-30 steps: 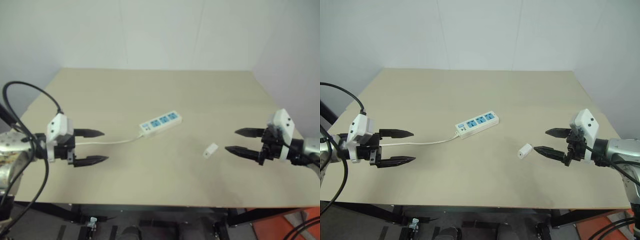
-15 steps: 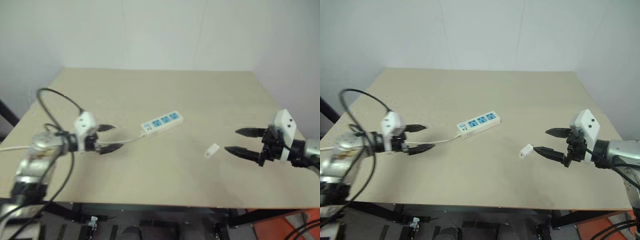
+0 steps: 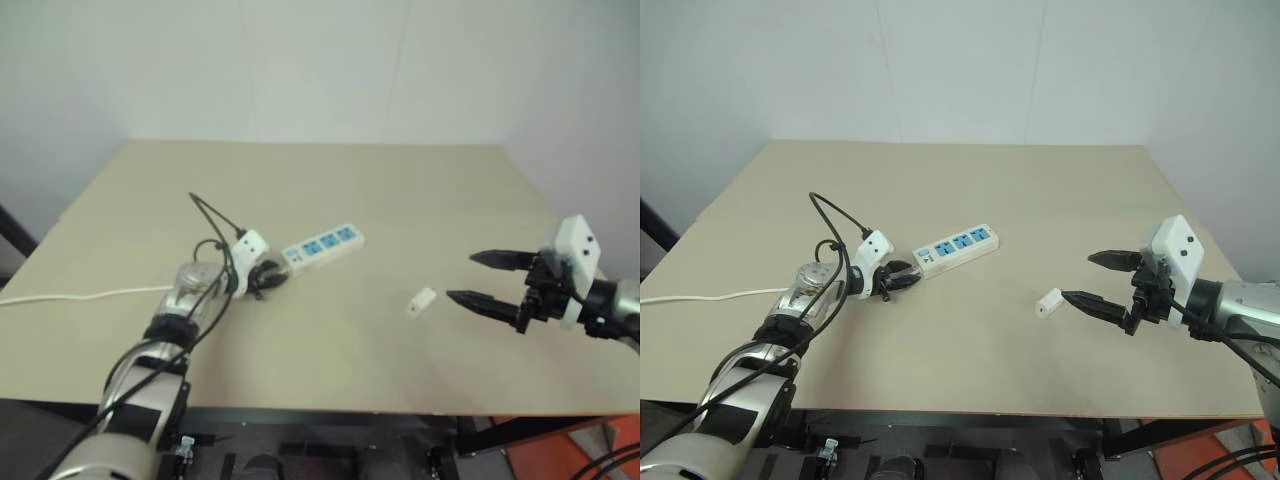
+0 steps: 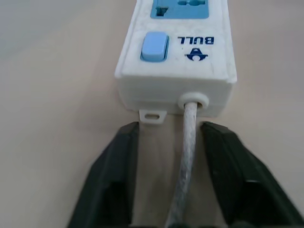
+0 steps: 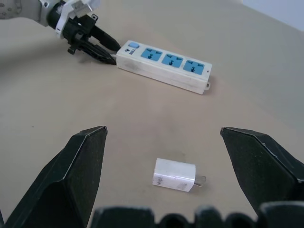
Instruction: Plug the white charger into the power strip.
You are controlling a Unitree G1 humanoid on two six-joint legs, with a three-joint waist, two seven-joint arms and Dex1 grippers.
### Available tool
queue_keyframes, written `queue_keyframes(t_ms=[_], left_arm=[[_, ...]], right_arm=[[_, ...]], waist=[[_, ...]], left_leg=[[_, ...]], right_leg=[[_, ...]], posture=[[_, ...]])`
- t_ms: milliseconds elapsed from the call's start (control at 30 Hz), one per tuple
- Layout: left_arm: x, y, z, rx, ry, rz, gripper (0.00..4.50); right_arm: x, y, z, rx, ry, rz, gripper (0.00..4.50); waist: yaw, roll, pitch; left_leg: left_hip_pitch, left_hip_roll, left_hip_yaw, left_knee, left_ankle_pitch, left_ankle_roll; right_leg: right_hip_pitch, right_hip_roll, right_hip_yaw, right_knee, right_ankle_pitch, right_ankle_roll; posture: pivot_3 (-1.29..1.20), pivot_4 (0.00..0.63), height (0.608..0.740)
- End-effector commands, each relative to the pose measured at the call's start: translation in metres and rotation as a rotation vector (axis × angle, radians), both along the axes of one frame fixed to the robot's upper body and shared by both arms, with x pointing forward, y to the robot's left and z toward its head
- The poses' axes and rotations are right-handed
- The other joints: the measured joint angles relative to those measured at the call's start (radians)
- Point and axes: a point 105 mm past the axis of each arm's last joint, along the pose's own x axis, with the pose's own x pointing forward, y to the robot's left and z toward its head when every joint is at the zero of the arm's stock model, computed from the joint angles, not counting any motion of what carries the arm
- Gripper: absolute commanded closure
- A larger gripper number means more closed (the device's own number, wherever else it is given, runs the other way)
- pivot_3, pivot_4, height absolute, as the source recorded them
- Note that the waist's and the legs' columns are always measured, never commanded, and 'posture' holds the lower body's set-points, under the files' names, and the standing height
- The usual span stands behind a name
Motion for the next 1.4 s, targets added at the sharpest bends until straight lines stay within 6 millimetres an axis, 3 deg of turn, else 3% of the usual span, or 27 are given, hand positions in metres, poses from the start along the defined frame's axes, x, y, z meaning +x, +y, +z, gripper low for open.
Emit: queue_keyframes(t_ms=[33,100,200,300,433,533,667,733,833,1233,1400], left_arm=[[-0.015,0.008,-0.016,0.021,0.064,-0.056,3.58],[-0.028,0.009,-0.011,0.02,0.058,-0.129,4.19],[-0.051,0.017,-0.004,0.03,0.037,-0.185,4.19],[-0.076,0.022,0.007,0.006,0.03,-0.21,3.55],[-0.1,0.032,0.014,-0.007,0.038,-0.193,2.32],[-0.101,0.032,0.022,-0.048,0.007,-0.171,1.41],[-0.097,0.023,0.053,-0.18,-0.106,-0.184,0.15],[-0.087,0.018,0.068,-0.23,-0.206,-0.137,0.07],[-0.075,0.014,0.069,-0.265,-0.252,-0.088,0.07],[-0.048,-0.022,0.015,-0.213,-0.168,-0.165,0.07],[-0.042,-0.028,0.001,-0.209,-0.141,-0.155,0.07]], right_arm=[[-0.004,0.0,0.013,-0.008,-0.055,-0.001,0.0],[-0.005,0.0,0.013,-0.009,-0.055,0.002,0.0],[-0.005,0.0,0.012,-0.013,-0.055,0.007,0.0],[-0.006,0.001,0.011,-0.017,-0.055,0.012,0.0],[-0.005,0.003,0.01,-0.02,-0.054,0.024,0.0],[-0.002,0.004,0.01,-0.023,-0.057,0.026,0.0],[-0.001,0.005,0.011,-0.023,-0.063,0.031,0.0],[-0.002,0.004,0.012,-0.019,-0.066,0.029,0.0],[-0.002,0.005,0.012,-0.011,-0.069,0.027,0.0],[-0.001,0.014,0.014,0.009,-0.088,0.036,0.0],[-0.003,0.016,0.016,0.018,-0.093,0.046,0.0]], waist=[[-0.004,0.0,-0.001],[-0.009,0.0,-0.001],[-0.013,0.001,-0.001],[-0.013,0.001,0.0],[-0.001,0.0,0.0],[0.007,0.0,0.0],[0.007,0.0,0.0],[0.01,0.0,0.0],[0.015,0.0,0.0],[0.02,0.0,0.0],[0.018,0.0,0.0]], left_leg=[[0.0,0.0,0.0,0.0,0.0,0.0],[-0.001,0.0,0.0,0.0,0.0,0.0],[-0.001,0.001,0.0,-0.002,0.0,0.0],[-0.002,0.001,0.0,-0.002,-0.001,0.001],[-0.002,0.001,0.001,-0.001,-0.001,0.001],[-0.002,0.001,0.001,0.0,-0.001,0.001],[-0.003,0.001,0.001,0.0,-0.001,0.001],[-0.003,0.001,0.001,0.0,-0.001,0.001],[-0.003,0.001,0.001,0.0,-0.001,0.001],[-0.003,0.0,0.001,0.0,-0.001,0.001],[-0.003,0.0,0.001,0.0,-0.001,0.001]], right_leg=[[0.0,0.0,0.0,0.0,0.0,0.0],[-0.001,0.0,0.0,0.0,0.0,0.0],[-0.003,0.0,0.001,0.001,0.003,-0.006],[-0.004,0.0,0.001,0.001,0.003,-0.007],[-0.003,0.0,0.001,0.001,0.001,-0.003],[-0.003,0.0,0.0,0.0,0.0,-0.001],[-0.003,0.0,0.0,-0.001,0.0,-0.001],[-0.003,0.0,0.0,-0.001,0.0,-0.002],[-0.003,-0.001,0.0,-0.001,0.001,-0.002],[-0.003,0.0,0.001,-0.001,0.002,-0.004],[-0.003,0.0,0.001,-0.001,0.002,-0.004]], posture=[[0.0,0.15,0.74],[0.0,0.15,0.74],[0.0,0.15,0.74],[0.0,0.15,0.74],[0.0,0.15,0.74],[0.0,0.15,0.74],[0.0,0.15,0.74],[0.0,0.15,0.74],[0.0,0.15,0.74],[0.0,0.15,0.74],[0.0,0.15,0.74]])
